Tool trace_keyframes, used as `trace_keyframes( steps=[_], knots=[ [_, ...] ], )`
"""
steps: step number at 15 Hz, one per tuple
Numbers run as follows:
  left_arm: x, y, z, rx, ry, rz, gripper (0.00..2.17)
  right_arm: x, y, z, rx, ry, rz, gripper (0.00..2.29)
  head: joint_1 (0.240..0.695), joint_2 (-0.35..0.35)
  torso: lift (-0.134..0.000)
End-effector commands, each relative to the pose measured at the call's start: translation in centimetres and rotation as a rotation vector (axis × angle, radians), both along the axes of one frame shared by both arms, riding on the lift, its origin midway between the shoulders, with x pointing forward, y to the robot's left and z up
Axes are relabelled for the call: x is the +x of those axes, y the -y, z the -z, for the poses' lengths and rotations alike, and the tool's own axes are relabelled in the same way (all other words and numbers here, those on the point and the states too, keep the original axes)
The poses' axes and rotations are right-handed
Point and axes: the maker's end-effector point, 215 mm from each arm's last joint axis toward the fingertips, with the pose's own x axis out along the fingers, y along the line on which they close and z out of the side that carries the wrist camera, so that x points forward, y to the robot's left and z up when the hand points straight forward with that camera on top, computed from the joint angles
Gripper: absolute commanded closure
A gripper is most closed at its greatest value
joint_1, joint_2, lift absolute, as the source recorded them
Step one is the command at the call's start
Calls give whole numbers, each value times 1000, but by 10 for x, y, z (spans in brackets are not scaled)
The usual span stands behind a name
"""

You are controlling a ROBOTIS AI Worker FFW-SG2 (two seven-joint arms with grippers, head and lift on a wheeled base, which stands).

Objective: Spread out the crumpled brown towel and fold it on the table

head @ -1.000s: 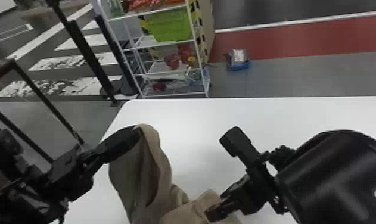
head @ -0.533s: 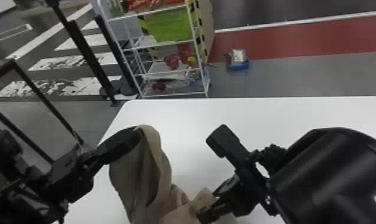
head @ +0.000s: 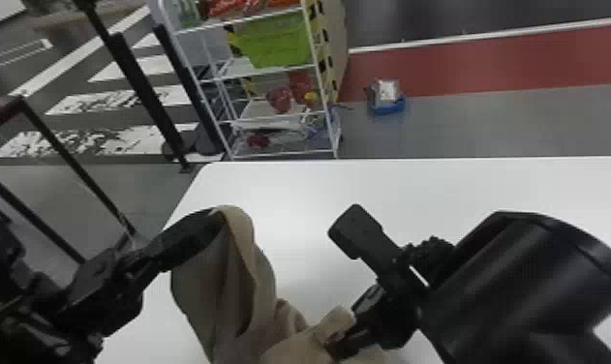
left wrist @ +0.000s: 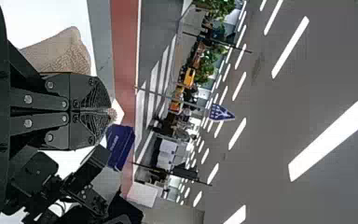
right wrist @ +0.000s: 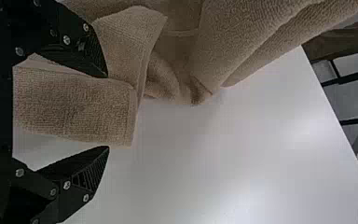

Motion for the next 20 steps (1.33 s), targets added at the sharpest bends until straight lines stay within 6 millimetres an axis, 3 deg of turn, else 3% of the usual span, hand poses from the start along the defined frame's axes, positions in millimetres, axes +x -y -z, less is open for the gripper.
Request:
trace_keyframes(
  steps=[1,3,6,8,10,13,15,18,20],
  knots=[
    [0,1,-1,-1,2,2,1831,-12,-16,-3,21,5,-44,407,695,350,-124],
    [-1,1,-1,0,1,1,1831,-13,-17,-3,18,6,-52,407,695,350,-124],
    [-3,2,0,-1,-1,4,1831,-13,-15,16,-15,0,-62,417,695,350,-124],
    [-4,1,0,-2,-1,4,1831,-13,-17,24,-28,13,-77,643,695,350,-124],
    [-5,0,0,-4,0,4,1831,-15,-21,24,-29,25,-91,1150,695,350,-124],
    [-8,-5,-4,-8,8,-2,1831,-11,-24,5,-2,63,-80,1227,695,350,-124],
    [-8,-4,-6,-4,11,-2,1831,-8,-26,-11,19,93,-65,1069,695,350,-124],
    [-8,-2,-8,1,16,1,1831,-5,-25,-18,20,111,-54,1082,695,350,-124],
    [-8,-4,-8,3,14,-5,1831,-3,-18,-17,13,105,-29,1393,695,350,-124]
  ],
)
